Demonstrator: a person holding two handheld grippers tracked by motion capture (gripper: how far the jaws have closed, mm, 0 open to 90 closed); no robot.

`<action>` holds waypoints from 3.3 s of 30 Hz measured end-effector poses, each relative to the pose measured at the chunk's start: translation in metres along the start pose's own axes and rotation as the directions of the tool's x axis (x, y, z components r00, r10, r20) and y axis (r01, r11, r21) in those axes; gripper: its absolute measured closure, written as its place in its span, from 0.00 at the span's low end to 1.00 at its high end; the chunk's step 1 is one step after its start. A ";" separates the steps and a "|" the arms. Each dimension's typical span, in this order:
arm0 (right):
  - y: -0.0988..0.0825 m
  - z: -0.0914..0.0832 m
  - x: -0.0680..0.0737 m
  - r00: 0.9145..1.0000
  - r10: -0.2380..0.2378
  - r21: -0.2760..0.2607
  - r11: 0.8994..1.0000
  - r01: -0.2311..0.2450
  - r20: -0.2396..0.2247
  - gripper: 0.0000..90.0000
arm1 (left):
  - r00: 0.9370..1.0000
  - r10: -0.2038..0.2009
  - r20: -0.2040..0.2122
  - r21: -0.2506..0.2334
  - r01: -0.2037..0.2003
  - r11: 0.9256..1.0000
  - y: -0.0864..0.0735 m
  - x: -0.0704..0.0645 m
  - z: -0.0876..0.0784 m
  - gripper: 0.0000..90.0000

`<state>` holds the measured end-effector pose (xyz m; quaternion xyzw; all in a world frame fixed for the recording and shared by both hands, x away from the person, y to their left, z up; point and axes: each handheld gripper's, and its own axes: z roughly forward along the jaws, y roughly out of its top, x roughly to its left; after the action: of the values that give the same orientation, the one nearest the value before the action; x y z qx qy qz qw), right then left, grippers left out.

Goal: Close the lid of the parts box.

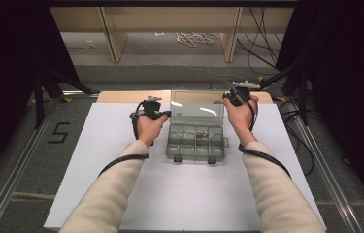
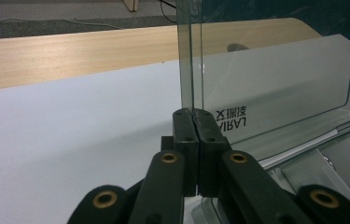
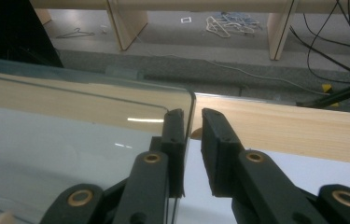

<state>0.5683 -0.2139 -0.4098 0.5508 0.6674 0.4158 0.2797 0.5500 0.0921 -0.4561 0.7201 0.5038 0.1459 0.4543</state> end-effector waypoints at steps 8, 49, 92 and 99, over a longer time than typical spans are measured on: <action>0.003 0.003 0.002 1.000 0.026 0.021 0.999 -0.026 0.000 0.98 | 0.998 0.064 -0.014 0.012 -0.064 0.998 0.000 -0.001 0.000 0.96; -0.016 -0.047 0.008 0.996 -0.063 -0.123 0.991 0.054 -0.066 0.91 | 0.985 0.147 -0.087 -0.173 -0.161 0.972 0.047 -0.023 -0.035 0.95; -0.026 -0.067 0.016 0.992 -0.114 -0.156 0.982 0.104 -0.055 0.97 | 0.960 0.261 -0.104 -0.227 -0.278 0.933 0.019 -0.037 -0.061 0.94; -0.031 -0.074 0.019 0.991 -0.126 -0.160 0.980 0.117 -0.050 0.97 | 0.954 0.277 -0.118 -0.236 -0.298 0.925 0.011 -0.041 -0.066 0.94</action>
<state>0.4867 -0.2149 -0.3977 0.4726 0.6733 0.4655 0.3265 0.4943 0.0897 -0.4012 0.7162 0.3887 0.3031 0.4941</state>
